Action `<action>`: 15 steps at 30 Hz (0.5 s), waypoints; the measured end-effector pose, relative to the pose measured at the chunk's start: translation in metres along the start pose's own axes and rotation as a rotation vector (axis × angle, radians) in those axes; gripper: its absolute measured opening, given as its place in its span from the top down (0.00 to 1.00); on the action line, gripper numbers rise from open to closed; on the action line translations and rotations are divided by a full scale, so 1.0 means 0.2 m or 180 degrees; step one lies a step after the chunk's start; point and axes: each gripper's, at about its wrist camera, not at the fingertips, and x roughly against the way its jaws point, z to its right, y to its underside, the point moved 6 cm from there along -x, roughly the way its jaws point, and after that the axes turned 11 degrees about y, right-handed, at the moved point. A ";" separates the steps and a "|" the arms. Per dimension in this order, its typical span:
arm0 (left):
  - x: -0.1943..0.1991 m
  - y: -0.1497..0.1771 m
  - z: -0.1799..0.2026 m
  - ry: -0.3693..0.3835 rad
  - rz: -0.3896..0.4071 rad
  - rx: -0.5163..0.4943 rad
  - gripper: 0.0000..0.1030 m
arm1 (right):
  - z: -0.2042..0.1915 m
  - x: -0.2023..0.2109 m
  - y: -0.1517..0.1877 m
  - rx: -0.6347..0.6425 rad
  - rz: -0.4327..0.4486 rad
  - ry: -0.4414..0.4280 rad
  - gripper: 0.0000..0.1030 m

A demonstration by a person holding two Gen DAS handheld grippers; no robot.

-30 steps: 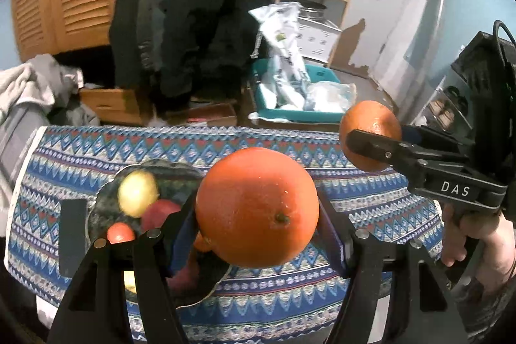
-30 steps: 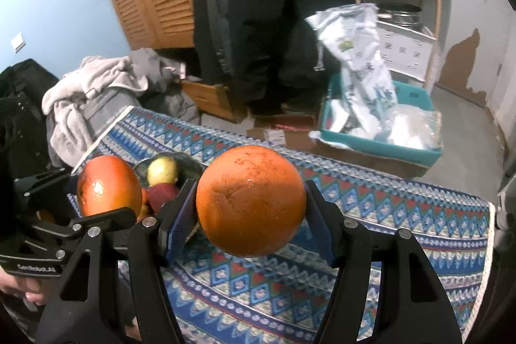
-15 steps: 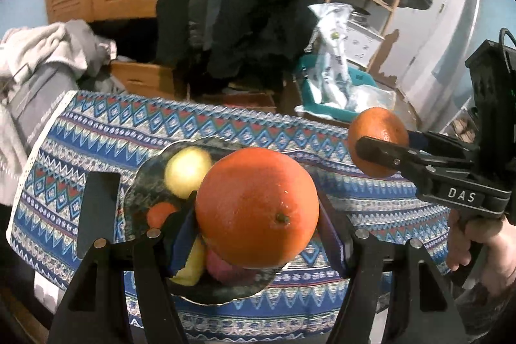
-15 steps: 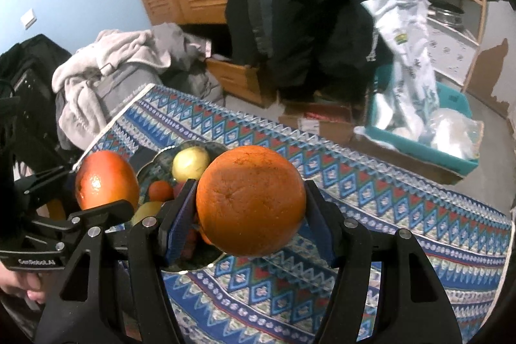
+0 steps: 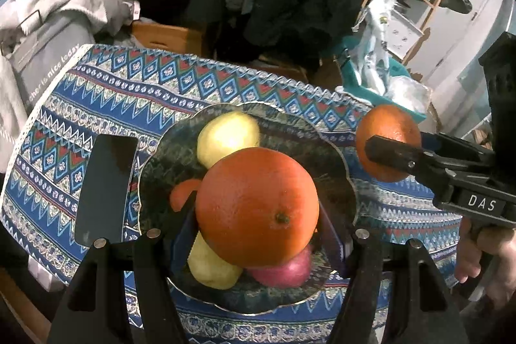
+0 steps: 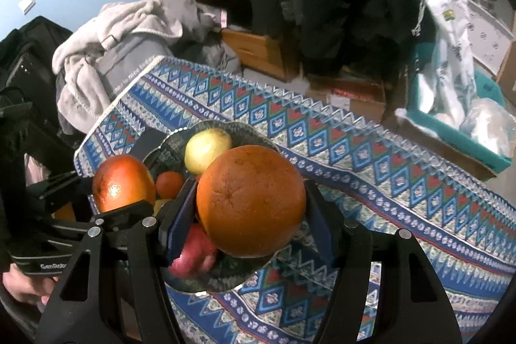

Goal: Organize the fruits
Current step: 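Lower and open both tools to drop the oranges onto the plate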

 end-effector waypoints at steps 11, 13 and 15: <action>-0.12 0.03 -0.10 -0.0069 -0.0139 0.0142 0.33 | -0.05 -0.20 0.05 0.0021 -0.0263 -0.0100 0.37; -0.14 0.04 -0.12 -0.0081 -0.0187 0.0195 0.32 | -0.05 -0.23 0.06 0.0023 -0.0303 -0.0103 0.37; -0.17 0.04 -0.13 -0.0086 -0.0238 0.0226 0.32 | -0.05 -0.25 0.08 0.0026 -0.0346 -0.0106 0.37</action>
